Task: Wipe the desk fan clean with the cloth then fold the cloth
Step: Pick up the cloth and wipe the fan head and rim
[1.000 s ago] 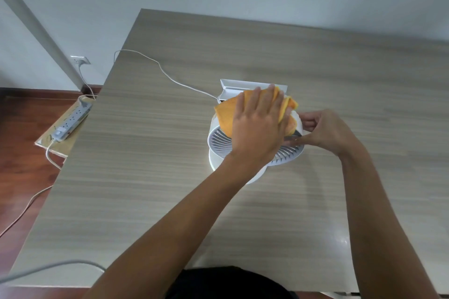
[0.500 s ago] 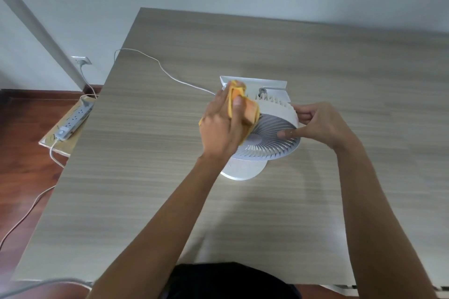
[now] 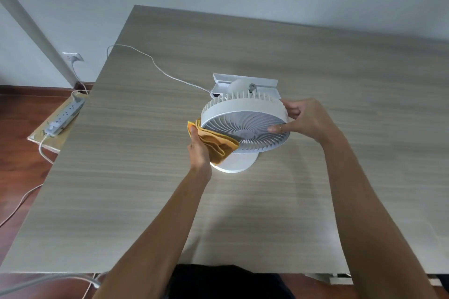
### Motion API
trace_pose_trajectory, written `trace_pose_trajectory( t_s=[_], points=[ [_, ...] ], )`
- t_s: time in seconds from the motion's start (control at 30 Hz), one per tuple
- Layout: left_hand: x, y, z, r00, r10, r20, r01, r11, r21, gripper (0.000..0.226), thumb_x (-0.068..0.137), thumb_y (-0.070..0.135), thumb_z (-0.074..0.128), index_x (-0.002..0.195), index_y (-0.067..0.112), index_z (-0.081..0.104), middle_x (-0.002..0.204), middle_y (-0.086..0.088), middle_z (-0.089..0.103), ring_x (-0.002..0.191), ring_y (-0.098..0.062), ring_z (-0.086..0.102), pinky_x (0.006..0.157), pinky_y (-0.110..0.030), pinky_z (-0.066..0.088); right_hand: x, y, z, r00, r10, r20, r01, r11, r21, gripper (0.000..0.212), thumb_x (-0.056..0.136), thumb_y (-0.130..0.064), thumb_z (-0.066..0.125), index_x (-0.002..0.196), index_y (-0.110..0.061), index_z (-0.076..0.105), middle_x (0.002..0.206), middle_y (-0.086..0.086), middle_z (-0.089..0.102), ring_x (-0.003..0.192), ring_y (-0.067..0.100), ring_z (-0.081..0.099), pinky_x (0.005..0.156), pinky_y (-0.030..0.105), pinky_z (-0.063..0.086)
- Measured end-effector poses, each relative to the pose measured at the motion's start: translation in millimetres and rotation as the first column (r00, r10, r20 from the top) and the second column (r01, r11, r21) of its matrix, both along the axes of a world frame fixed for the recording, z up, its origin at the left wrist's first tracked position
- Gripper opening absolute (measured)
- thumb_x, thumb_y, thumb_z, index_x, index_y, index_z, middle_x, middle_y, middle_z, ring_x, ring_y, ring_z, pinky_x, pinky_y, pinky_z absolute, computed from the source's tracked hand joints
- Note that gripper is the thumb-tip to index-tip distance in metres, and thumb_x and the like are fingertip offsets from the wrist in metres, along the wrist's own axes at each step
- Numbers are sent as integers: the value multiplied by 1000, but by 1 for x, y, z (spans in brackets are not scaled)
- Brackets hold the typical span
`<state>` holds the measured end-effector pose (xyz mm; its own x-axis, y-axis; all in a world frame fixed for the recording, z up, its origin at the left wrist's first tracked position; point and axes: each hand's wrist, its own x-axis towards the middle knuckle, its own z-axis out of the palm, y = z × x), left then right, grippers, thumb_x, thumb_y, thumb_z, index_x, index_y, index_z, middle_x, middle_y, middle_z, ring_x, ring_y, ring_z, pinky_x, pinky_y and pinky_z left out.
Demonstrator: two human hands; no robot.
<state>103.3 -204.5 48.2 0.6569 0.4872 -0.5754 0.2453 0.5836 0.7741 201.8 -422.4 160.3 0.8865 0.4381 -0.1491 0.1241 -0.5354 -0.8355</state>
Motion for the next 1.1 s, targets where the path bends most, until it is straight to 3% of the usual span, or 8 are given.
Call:
trace_pose_trajectory(
  t_s=[0.2, 0.4, 0.57, 0.73, 0.87, 0.93, 1.0, 1.1],
  points=[
    [-24, -9, -12, 998, -40, -40, 37, 997, -63, 60, 83, 74, 40, 100, 23, 67, 108, -9, 73, 103, -28, 68, 98, -55, 49, 3, -8, -2, 999, 31, 4, -31, 999, 7, 76, 54, -9, 94, 125, -17, 67, 113, -6, 73, 102, -5, 67, 82, 7, 50],
    [-53, -18, -12, 993, -59, -99, 53, 996, -69, 47, 95, 57, 41, 94, 19, 68, 98, -10, 75, 95, -26, 70, 95, -47, 53, -5, -6, -6, 1000, 2, 23, -3, 999, 37, 76, 55, -13, 94, 126, -18, 66, 119, -7, 71, 107, -3, 66, 85, 7, 49],
    [-75, -46, -19, 987, -132, -88, 119, 982, -145, 49, 94, 55, 46, 103, 14, 71, 98, -10, 76, 97, -28, 71, 97, -50, 52, -28, 1, -12, 995, -40, 91, 28, 992, 127, 65, 61, -21, 92, 122, -25, 69, 113, -10, 73, 107, 0, 67, 92, 19, 53],
    [-82, -58, -22, 990, -127, -54, 113, 971, -210, 44, 97, 49, 46, 102, 13, 70, 98, -10, 76, 97, -28, 70, 97, -48, 51, -51, -8, -38, 942, -336, 8, 330, 930, 164, 80, 71, -21, 87, 141, -8, 51, 139, 4, 58, 126, 8, 56, 106, 25, 44],
    [-83, -61, -25, 992, -121, -23, 112, 965, -235, 40, 98, 46, 45, 102, 14, 69, 92, -7, 75, 90, -25, 70, 93, -46, 54, -99, -16, -58, 827, -562, -13, 556, 814, 168, 60, 81, -17, 77, 136, -9, 55, 126, 10, 66, 111, 12, 65, 92, 15, 51],
    [-84, -63, -28, 992, -124, -16, 116, 963, -243, 39, 99, 45, 44, 98, 14, 68, 84, -4, 76, 87, -24, 70, 93, -45, 53, -128, -15, -72, 841, -540, -24, 539, 835, 108, 48, 84, -21, 74, 130, -15, 62, 106, 6, 73, 93, 9, 70, 90, 23, 54],
    [-85, -67, -31, 990, -143, -9, 137, 959, -249, 39, 100, 45, 43, 96, 14, 67, 80, -2, 77, 86, -23, 70, 94, -45, 53, -152, -10, -84, 893, -446, -63, 449, 893, 36, 43, 84, -34, 74, 124, -22, 66, 95, -4, 74, 84, -5, 68, 86, 13, 51],
    [-87, -70, -30, 984, -177, 28, 178, 949, -259, 40, 100, 44, 43, 101, 12, 67, 88, -6, 77, 90, -23, 71, 95, -46, 52, -175, 1, -95, 945, -300, -126, 304, 953, 6, 41, 81, -48, 72, 116, -28, 69, 98, -13, 73, 91, -9, 65, 82, 11, 51]
  ],
)
